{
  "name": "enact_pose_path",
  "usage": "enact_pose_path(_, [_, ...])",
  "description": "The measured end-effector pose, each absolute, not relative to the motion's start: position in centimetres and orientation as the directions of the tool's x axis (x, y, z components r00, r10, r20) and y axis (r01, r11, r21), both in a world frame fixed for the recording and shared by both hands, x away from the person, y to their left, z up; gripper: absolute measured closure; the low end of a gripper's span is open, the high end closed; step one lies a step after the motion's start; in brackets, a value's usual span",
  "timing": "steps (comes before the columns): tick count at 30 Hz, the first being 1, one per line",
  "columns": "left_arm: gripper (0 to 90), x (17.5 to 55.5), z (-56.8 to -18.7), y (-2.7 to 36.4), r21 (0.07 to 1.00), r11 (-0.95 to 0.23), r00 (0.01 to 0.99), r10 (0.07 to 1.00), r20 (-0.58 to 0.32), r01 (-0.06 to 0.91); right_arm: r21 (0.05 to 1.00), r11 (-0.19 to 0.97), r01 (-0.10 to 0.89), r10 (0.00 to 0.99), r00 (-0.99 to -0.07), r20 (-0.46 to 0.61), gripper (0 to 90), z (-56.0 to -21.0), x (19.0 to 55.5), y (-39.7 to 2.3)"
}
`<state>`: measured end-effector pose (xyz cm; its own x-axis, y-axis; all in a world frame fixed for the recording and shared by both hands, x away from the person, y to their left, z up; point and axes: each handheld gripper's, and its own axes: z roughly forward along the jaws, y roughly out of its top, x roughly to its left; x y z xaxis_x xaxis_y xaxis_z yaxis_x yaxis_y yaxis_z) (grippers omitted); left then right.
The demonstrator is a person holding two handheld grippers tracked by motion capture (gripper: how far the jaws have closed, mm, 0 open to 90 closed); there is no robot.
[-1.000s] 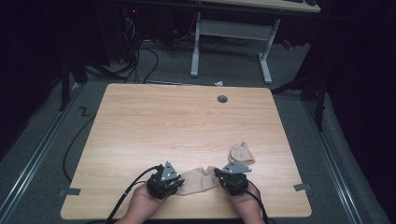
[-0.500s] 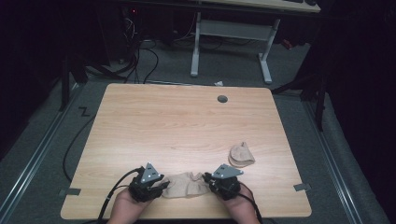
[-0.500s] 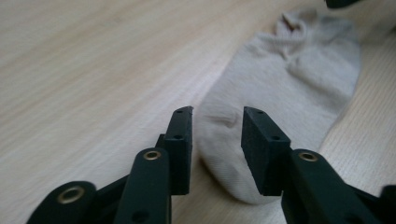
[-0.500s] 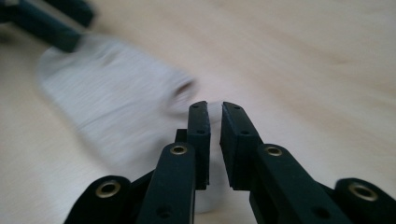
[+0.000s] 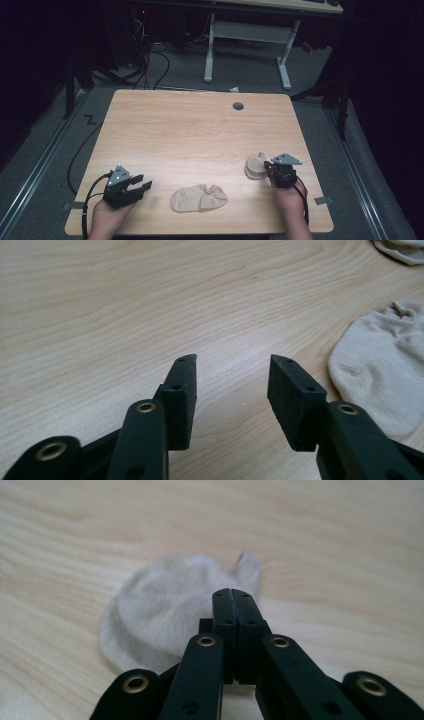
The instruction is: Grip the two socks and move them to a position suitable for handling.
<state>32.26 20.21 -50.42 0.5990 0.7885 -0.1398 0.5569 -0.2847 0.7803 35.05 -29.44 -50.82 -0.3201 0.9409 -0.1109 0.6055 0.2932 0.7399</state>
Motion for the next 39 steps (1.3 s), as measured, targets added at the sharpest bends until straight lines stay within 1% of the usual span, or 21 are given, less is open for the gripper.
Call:
enact_pose_path(3, [54.0, 32.4, -50.5, 19.9, 0.782, -0.288, 0.603, 0.786, -0.137, 0.553, 0.694, 0.333, 0.639, 0.925, -0.366, -0.107, 89.9, -52.0, 35.5, -28.5])
enact_pose_path(6, [53.9, 32.3, -50.4, 19.3, 0.785, -0.310, 0.619, 0.777, -0.117, 0.537, 0.697, 0.342, 0.630, 0.917, -0.387, -0.100, 89.9, -52.1, 35.5, -27.7])
enact_pose_path(9, [53.8, 32.3, -50.5, 18.5, 0.780, -0.344, 0.642, 0.761, -0.095, 0.523, 0.703, 0.366, 0.610, 0.898, -0.429, -0.095, 89.9, -52.3, 35.7, -25.5])
enact_pose_path(12, [53.8, 32.3, -50.7, 18.2, 0.777, -0.355, 0.649, 0.756, -0.088, 0.519, 0.706, 0.376, 0.600, 0.888, -0.451, -0.089, 89.9, -52.4, 35.8, -24.2])
enact_pose_path(15, [53.7, 32.3, -50.7, 18.1, 0.778, -0.360, 0.653, 0.752, -0.084, 0.515, 0.715, 0.377, 0.589, 0.879, -0.471, -0.075, 89.8, -52.5, 36.4, -21.8])
enact_pose_path(16, [53.9, 32.3, -50.7, 18.1, 0.778, -0.360, 0.653, 0.752, -0.084, 0.515, 0.715, 0.377, 0.589, 0.879, -0.471, -0.075, 89.8, -52.5, 36.4, -21.8])
enact_pose_path(17, [53.9, 32.3, -50.7, 18.1, 0.779, -0.358, 0.652, 0.753, -0.084, 0.514, 0.720, 0.377, 0.583, 0.878, -0.472, -0.077, 89.7, -52.6, 36.7, -20.4])
enact_pose_path(20, [53.9, 32.3, -50.6, 18.1, 0.780, -0.357, 0.652, 0.753, -0.084, 0.513, 0.721, 0.385, 0.575, 0.874, -0.479, -0.085, 89.7, -52.7, 36.8, -19.4])
enact_pose_path(21, [53.8, 32.3, -50.6, 18.1, 0.782, -0.355, 0.652, 0.754, -0.084, 0.512, 0.721, 0.391, 0.572, 0.864, -0.498, -0.073, 89.5, -52.7, 36.8, -18.5])
enact_pose_path(23, [53.8, 32.3, -50.6, 18.1, 0.782, -0.353, 0.653, 0.752, -0.089, 0.514, 0.722, 0.395, 0.569, 0.859, -0.507, -0.071, 89.5, -52.7, 36.7, -18.2])
enact_pose_path(26, [53.7, 32.4, -50.7, 18.0, 0.780, -0.351, 0.654, 0.750, -0.097, 0.518, 0.723, 0.414, 0.553, 0.836, -0.545, -0.063, 89.1, -52.7, 36.4, -17.0])
enact_pose_path(29, [53.8, 32.4, -50.8, 17.8, 0.779, -0.358, 0.658, 0.747, -0.092, 0.515, 0.724, 0.416, 0.550, 0.829, -0.556, -0.054, 88.8, -52.7, 36.3, -16.4])
enact_pose_path(30, [53.7, 32.4, -50.7, 17.8, 0.778, -0.363, 0.660, 0.746, -0.088, 0.513, 0.721, 0.427, 0.546, 0.828, -0.556, -0.070, 86.5, -52.6, 36.3, -16.1])
enact_pose_path(31, [53.7, 32.4, -50.7, 17.8, 0.779, -0.364, 0.660, 0.746, -0.084, 0.511, 0.724, 0.441, 0.531, 0.826, -0.555, -0.097, 82.3, -52.3, 36.2, -15.8])
enact_pose_path(34, [53.8, 32.4, -50.8, 17.8, 0.777, -0.365, 0.661, 0.746, -0.087, 0.513, 0.745, 0.436, 0.504, 0.822, -0.560, -0.102, 79.9, -51.6, 36.1, -15.5])
enact_pose_path(36, [53.8, 32.5, -50.9, 17.8, 0.775, -0.365, 0.660, 0.747, -0.088, 0.516, 0.775, 0.414, 0.478, 0.810, -0.581, -0.075, 75.7, -50.7, 36.1, -14.8])
enact_pose_path(37, [53.8, 32.6, -50.9, 17.8, 0.774, -0.363, 0.659, 0.747, -0.090, 0.518, 0.779, 0.423, 0.463, 0.799, -0.596, -0.080, 73.9, -50.5, 36.1, -14.3])
enact_pose_path(38, [53.8, 32.6, -50.9, 17.8, 0.774, -0.363, 0.659, 0.747, -0.090, 0.518, 0.779, 0.423, 0.463, 0.799, -0.596, -0.080, 73.9, -50.5, 36.1, -14.3])
enact_pose_path(39, [53.8, 32.6, -50.9, 17.7, 0.774, -0.366, 0.661, 0.745, -0.089, 0.517, 0.775, 0.447, 0.446, 0.784, -0.613, -0.099, 70.1, -50.4, 36.2, -13.3])
